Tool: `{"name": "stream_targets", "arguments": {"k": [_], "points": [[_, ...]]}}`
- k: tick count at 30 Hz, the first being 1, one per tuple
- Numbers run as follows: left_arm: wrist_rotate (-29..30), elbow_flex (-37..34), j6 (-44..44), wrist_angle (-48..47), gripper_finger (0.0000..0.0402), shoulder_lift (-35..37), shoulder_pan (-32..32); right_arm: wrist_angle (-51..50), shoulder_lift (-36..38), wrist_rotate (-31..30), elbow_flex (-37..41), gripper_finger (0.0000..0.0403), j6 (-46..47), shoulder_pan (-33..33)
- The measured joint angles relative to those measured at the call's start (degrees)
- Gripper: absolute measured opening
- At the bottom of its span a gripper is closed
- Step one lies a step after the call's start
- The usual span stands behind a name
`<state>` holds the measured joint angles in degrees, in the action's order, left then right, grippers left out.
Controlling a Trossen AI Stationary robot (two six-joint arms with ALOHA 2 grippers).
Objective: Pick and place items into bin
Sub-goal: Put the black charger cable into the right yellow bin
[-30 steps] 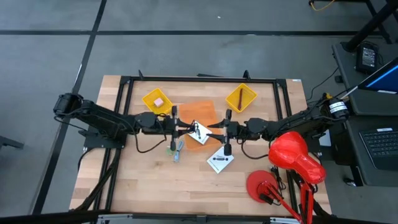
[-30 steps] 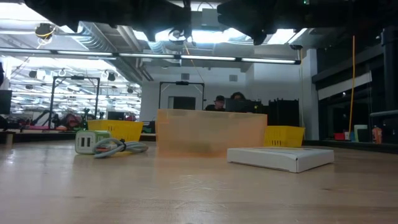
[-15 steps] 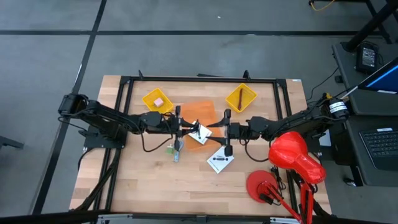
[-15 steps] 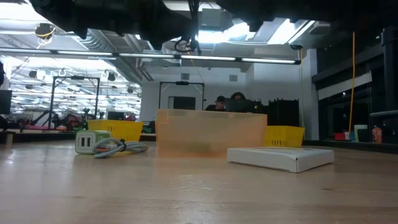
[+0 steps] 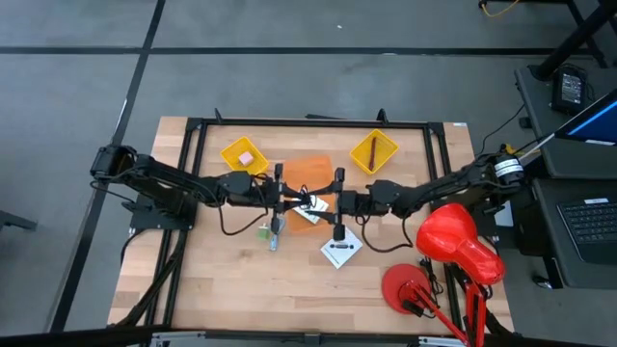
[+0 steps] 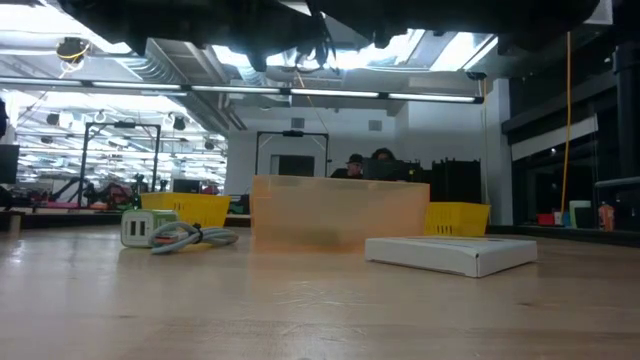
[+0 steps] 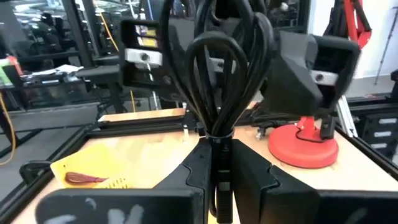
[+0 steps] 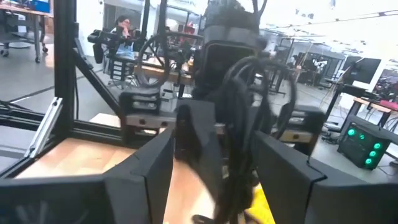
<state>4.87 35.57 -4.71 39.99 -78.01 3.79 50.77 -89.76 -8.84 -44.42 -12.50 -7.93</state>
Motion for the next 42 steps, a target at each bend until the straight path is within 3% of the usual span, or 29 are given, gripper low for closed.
{"name": "stream_targets", "arguments": {"k": [16, 32, 36, 42], "points": [[-0.14, 0.11, -2.90, 0.09, 0.0035, -0.03, 3.06, -2.58, 0.00, 0.40, -0.26, 0.0198, 3.87, 1.30], [-0.11, 0.11, -2.12, -0.38, 0.0035, -0.03, 2.07, -4.14, 0.00, 3.37, -2.37, 0.0198, 3.47, 1.47], [0.09, 0.11, -2.54, -0.35, 0.0035, -0.03, 2.05, -9.79, 0.00, 6.36, -3.72, 0.0179, 6.45, 1.59], [0.04, 0.11, -2.97, -0.25, 0.0035, -0.03, 2.07, -12.02, 0.00, 6.94, -5.37, 0.0118, 6.62, 1.62]]}}
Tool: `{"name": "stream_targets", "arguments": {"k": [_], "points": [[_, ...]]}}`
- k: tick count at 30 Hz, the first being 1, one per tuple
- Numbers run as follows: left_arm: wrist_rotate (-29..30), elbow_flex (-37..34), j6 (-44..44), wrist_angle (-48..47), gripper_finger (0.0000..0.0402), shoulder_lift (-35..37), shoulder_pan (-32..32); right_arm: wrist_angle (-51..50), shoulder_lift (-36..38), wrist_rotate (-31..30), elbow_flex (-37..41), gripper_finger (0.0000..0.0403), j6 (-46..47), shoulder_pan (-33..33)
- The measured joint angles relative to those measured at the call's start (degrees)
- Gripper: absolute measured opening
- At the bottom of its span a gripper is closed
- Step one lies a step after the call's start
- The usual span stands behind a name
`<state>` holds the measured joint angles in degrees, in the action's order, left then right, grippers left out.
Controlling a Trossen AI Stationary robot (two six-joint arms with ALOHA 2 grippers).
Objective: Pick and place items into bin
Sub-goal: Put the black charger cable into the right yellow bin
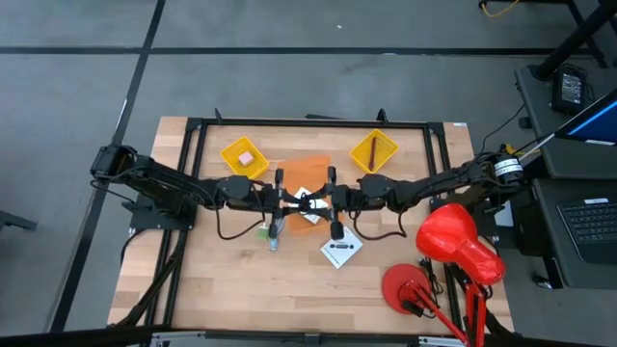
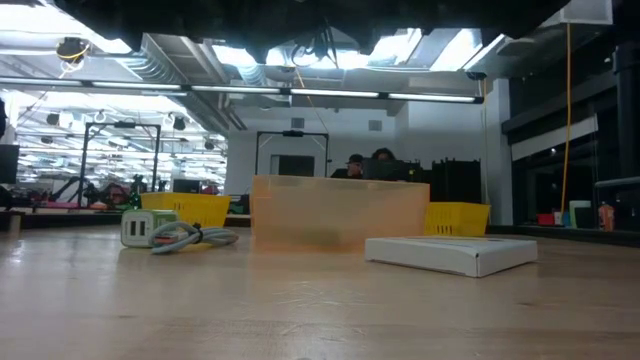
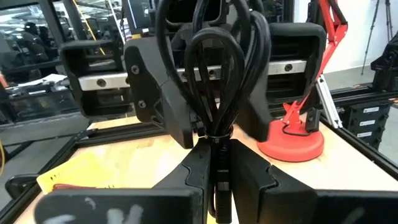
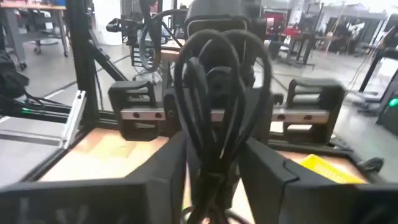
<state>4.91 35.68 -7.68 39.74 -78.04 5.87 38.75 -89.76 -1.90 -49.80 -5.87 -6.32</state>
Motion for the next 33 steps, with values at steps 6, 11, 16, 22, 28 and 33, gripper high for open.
{"name": "stream_targets", "arguments": {"k": [6, 11, 16, 22, 28, 33], "points": [[0.00, -0.02, -0.02, -0.17, 0.0035, 0.00, 0.02, -0.52, 0.00, 0.07, -0.31, 0.0045, -0.74, 0.11], [-0.35, -0.11, -0.14, -0.58, 0.0035, 0.00, 0.11, -0.75, 0.07, 0.25, -0.31, 0.0015, -0.68, 0.05], [-0.15, -0.11, -0.11, -0.73, 0.0038, 0.02, 0.09, -0.75, 0.07, 0.21, -0.31, 0.0013, -0.63, 0.08], [0.70, -0.04, -0.11, -0.56, 0.0105, 0.35, 0.53, -0.73, 0.51, 0.10, -0.35, 0.0005, -0.65, 0.10], [0.45, -0.04, -0.09, -2.64, 0.0143, 1.38, 1.01, -1.82, 0.92, 0.10, -0.40, 0.0001, -0.65, 0.01], [0.28, -0.04, 0.42, -9.10, 0.0150, 4.97, 1.31, -2.61, 0.92, 0.08, -0.40, 0.0001, -0.47, -0.01]]}}
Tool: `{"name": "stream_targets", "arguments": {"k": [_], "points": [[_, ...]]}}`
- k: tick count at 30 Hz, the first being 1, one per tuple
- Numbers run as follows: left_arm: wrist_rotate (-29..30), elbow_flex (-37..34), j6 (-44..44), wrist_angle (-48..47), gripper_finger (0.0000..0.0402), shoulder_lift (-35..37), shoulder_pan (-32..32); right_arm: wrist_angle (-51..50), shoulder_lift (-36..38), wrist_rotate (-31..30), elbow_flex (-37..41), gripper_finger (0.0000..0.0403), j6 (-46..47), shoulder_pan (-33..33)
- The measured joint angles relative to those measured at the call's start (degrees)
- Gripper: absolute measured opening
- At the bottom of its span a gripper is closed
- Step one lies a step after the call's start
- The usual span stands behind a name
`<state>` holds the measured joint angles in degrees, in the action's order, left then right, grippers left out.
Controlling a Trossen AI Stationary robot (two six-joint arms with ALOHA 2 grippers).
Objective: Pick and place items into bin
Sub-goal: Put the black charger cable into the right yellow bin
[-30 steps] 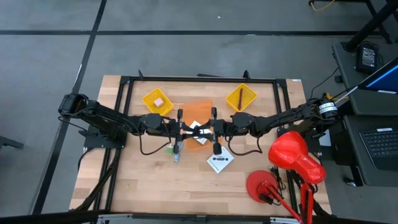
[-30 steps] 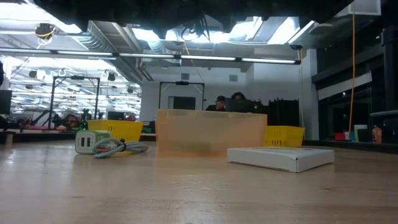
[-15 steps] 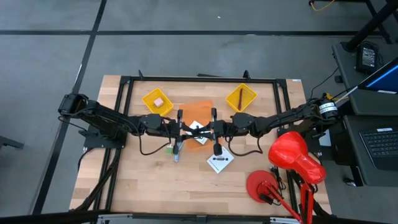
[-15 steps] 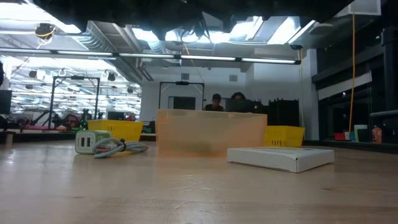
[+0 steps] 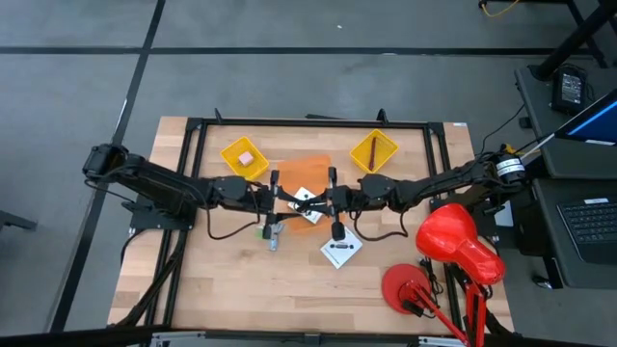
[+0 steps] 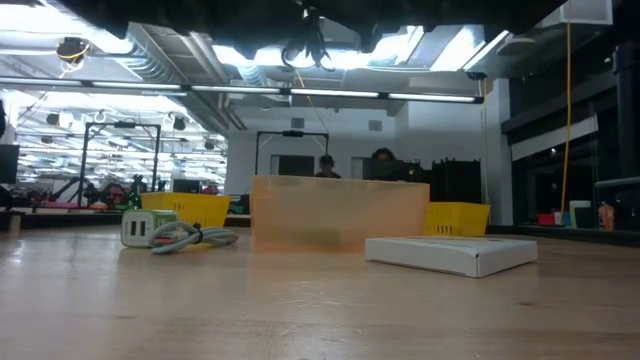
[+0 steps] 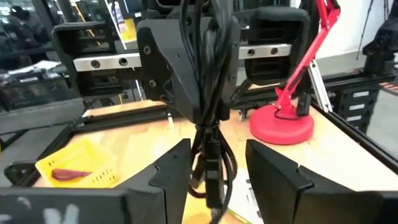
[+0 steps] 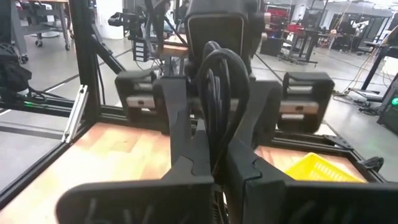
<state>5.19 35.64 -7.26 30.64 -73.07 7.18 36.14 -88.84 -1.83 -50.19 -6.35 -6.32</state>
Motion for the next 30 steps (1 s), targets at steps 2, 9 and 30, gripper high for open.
{"name": "stream_targets", "arguments": {"k": [2, 9, 30], "points": [[-0.02, 0.00, 0.43, -2.81, 0.0147, 2.30, 0.25, -0.52, 0.45, -0.02, 0.00, 0.0001, -0.12, -0.06], [-0.15, 0.00, 0.63, -11.57, 0.0132, 9.59, 0.70, -0.63, 2.16, -0.04, 0.00, 0.0001, -1.49, -0.64], [-0.31, -1.92, 1.00, -17.45, 0.0001, 13.66, 0.73, -1.94, 4.48, -0.07, 0.02, 0.0001, -5.03, -5.53]]}}
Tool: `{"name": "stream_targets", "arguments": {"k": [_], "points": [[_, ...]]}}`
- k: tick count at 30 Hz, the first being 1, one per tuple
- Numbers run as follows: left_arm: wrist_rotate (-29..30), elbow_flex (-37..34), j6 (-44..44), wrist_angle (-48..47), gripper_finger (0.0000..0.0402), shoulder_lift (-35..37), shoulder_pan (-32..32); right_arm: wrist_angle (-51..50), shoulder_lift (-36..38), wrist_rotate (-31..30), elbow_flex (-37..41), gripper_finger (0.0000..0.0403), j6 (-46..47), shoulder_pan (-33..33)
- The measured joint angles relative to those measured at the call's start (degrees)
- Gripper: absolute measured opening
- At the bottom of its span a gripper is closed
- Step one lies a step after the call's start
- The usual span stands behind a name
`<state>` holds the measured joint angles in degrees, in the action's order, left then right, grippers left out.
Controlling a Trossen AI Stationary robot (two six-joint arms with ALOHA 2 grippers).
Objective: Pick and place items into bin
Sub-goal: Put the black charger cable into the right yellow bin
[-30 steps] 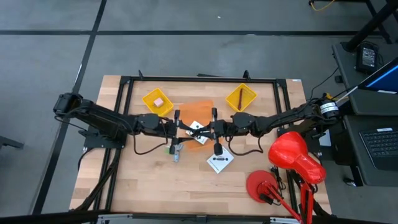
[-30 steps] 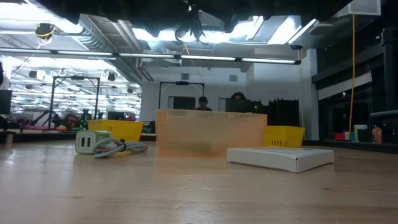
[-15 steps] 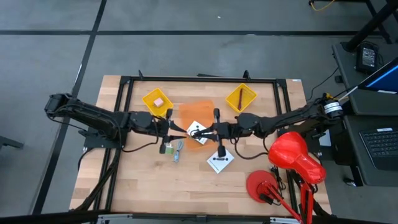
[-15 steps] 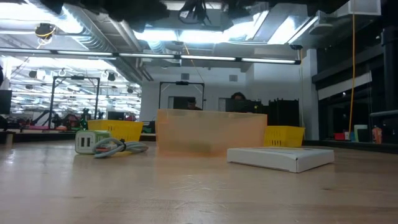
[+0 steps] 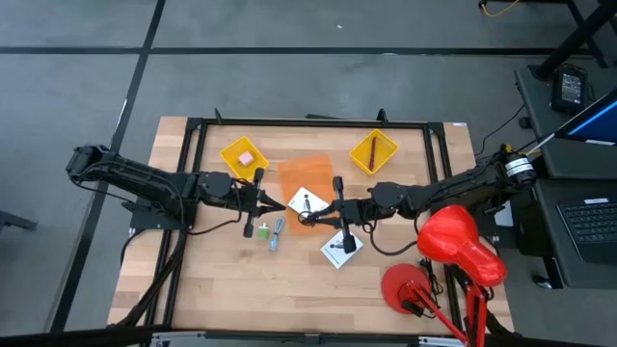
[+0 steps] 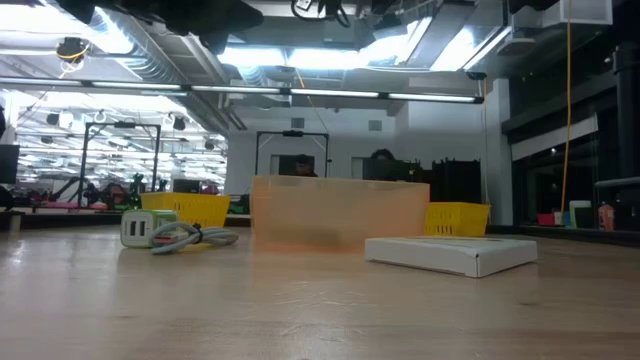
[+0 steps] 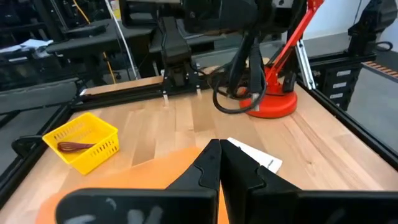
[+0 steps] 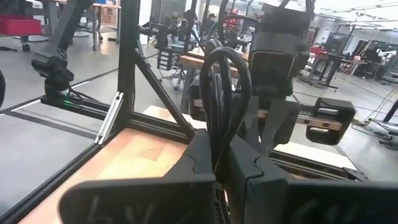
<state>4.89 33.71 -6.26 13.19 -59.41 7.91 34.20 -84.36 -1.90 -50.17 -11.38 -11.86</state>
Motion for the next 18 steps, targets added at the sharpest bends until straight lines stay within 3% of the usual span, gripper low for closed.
{"name": "stream_targets", "arguments": {"k": [5, 11, 18], "points": [[-0.47, 0.00, -0.04, -0.34, 0.0001, 0.21, 0.04, -2.50, 0.65, -7.28, 0.07, 0.0001, -0.37, 0.02], [-0.52, 0.04, -1.02, -3.09, 0.0001, 2.35, 0.04, -7.95, 4.46, -9.57, 0.13, 0.0001, 1.15, 0.02], [0.09, 0.04, -3.37, -4.47, 0.0001, 5.75, -0.04, -19.05, 7.78, -23.24, 0.13, 0.0001, 7.29, 0.13]]}}
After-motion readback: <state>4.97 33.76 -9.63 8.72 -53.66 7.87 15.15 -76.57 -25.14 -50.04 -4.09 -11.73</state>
